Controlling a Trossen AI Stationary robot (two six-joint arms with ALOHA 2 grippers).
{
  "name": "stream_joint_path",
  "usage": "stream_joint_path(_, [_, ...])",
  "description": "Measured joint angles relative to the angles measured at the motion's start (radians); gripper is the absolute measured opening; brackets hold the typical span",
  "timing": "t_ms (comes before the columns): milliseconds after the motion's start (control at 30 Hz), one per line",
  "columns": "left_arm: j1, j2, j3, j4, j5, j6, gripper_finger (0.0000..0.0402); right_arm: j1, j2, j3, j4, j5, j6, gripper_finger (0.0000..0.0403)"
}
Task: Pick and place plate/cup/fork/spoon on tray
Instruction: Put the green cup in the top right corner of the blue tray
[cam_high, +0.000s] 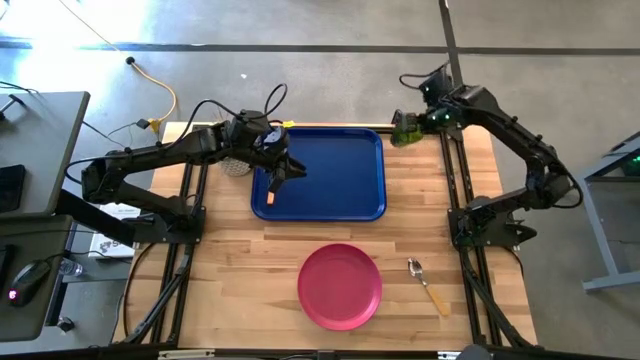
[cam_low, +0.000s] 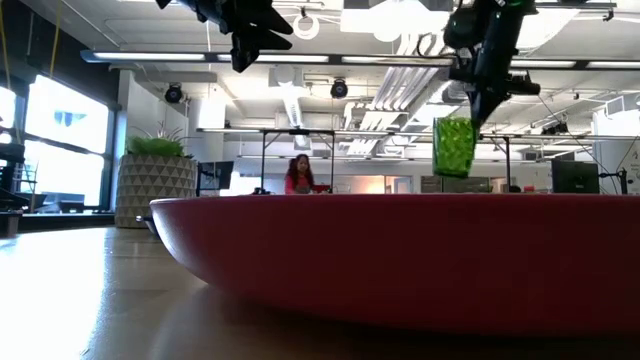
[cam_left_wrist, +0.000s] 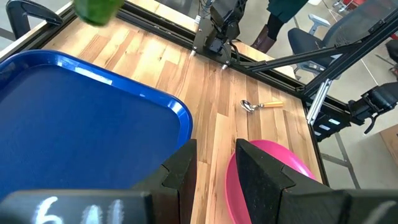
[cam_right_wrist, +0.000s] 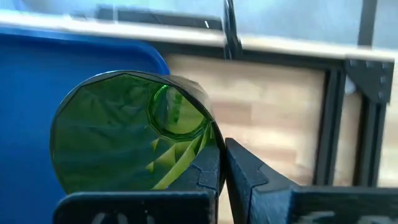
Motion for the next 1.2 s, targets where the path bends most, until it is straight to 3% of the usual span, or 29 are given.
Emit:
stream_joint_path(233, [0.0,0.0,0.0,0.0,0.0,0.0,0.01,0.007,0.0,0.074,0.139,-0.009,0.027,0.0])
stream_joint_path(567, [0.0,0.0,0.0,0.0,0.0,0.0,0.01,0.098,0.033,0.08,0.4,-0.002,0.075,0.0])
stream_joint_path(1200, [0.0,0.0,0.0,0.0,0.0,0.0,0.01,0.162,0.279,0.08,0.276,-0.104,0.076,0.0])
